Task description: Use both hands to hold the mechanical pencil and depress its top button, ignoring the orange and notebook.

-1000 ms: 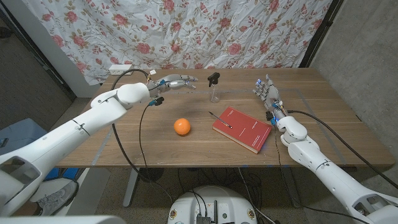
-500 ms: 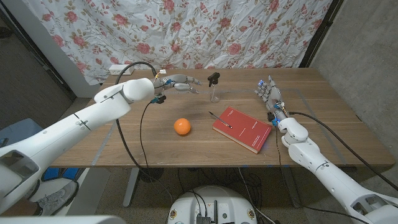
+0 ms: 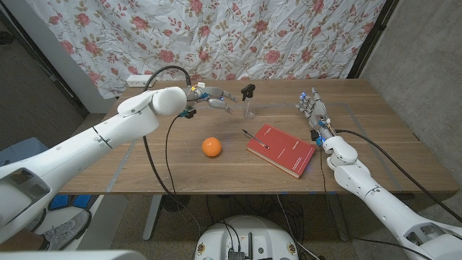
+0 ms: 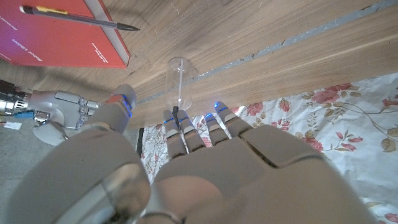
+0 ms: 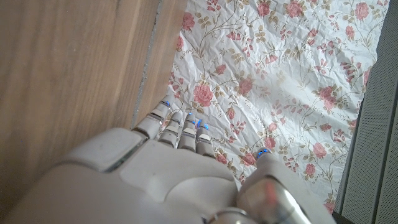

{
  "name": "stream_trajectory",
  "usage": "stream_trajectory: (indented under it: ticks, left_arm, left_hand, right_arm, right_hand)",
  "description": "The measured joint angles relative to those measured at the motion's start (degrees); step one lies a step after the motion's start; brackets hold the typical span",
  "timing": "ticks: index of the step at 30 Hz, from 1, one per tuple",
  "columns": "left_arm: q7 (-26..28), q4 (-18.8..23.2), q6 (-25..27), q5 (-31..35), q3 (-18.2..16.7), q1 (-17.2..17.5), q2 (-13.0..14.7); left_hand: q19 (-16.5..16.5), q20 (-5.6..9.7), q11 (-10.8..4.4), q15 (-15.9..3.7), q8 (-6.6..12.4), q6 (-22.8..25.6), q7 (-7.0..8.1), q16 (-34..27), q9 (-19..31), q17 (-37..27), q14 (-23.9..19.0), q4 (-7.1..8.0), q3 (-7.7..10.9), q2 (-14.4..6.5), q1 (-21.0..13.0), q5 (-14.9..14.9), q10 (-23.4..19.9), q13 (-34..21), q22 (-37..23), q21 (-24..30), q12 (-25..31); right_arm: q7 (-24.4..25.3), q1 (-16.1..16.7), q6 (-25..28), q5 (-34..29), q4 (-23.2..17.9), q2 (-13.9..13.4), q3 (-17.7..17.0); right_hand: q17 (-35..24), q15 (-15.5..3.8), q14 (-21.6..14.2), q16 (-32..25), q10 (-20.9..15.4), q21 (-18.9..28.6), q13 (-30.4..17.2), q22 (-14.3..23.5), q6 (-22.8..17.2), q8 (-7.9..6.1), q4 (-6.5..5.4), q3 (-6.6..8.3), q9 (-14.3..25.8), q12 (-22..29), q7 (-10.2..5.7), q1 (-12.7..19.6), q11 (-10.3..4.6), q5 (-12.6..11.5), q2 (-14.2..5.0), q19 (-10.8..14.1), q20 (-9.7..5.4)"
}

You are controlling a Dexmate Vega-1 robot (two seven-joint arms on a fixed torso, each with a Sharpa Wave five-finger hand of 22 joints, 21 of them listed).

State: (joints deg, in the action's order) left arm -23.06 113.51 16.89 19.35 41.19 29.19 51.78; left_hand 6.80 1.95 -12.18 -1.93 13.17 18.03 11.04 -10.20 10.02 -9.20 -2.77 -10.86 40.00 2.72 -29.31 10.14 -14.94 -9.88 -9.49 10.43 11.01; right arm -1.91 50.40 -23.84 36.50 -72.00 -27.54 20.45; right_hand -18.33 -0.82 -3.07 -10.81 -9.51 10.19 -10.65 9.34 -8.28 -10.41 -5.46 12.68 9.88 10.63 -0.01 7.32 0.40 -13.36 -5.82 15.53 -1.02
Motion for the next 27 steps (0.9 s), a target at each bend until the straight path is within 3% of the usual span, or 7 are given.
stream_trajectory:
  ticks: [8,13,27]
  left_arm:
    - [-1.7,-0.4,-0.2,2.3,1.8,-2.3,-1.4]
    - [-5.9,-1.3,-2.8,8.2,3.0,-3.8,-2.5]
    - [-9.4,-3.2,-6.0,14.0,4.8,-5.4,-5.3]
  left_hand:
    - [1.6,0.28,-0.3,-0.11,-0.09,0.7,0.68,0.0,0.0,0.0,-1.3,0.04,-0.68,0.9,-2.7,0.0,-1.1,-0.1,0.0,0.4,0.0]
    - [2.4,0.11,-0.19,-0.12,-0.1,2.0,0.71,0.0,0.0,0.0,-2.0,0.24,-1.55,1.6,-5.3,0.0,-2.1,-0.1,0.0,0.5,0.0]
    - [4.9,0.19,-0.31,-0.33,-0.09,2.9,1.03,0.0,0.0,0.0,-4.0,0.4,-3.58,2.2,-7.7,0.0,-3.2,-0.1,0.0,0.5,0.0]
  right_arm:
    - [-0.3,0.0,-0.4,0.3,0.3,0.1,0.0]
    - [-0.3,0.2,-0.6,0.4,0.7,0.2,-0.2]
    - [-0.3,0.3,-1.0,0.5,0.9,0.2,-0.5]
  right_hand:
    - [0.3,0.0,0.0,0.0,0.0,0.0,0.0,0.0,0.0,0.0,0.24,0.24,0.0,0.0,0.0,0.0,0.0,0.0,0.0,-0.2,0.21]
    - [0.3,0.0,0.0,0.0,0.0,0.0,0.0,0.0,0.0,0.0,0.24,0.24,0.0,0.0,0.0,0.0,0.0,0.0,0.0,-0.2,0.21]
    - [0.7,0.0,0.0,-0.2,0.0,0.0,0.0,0.0,0.0,0.0,0.24,0.24,0.0,0.0,0.0,-0.4,0.0,0.0,-0.06,-0.2,0.21]
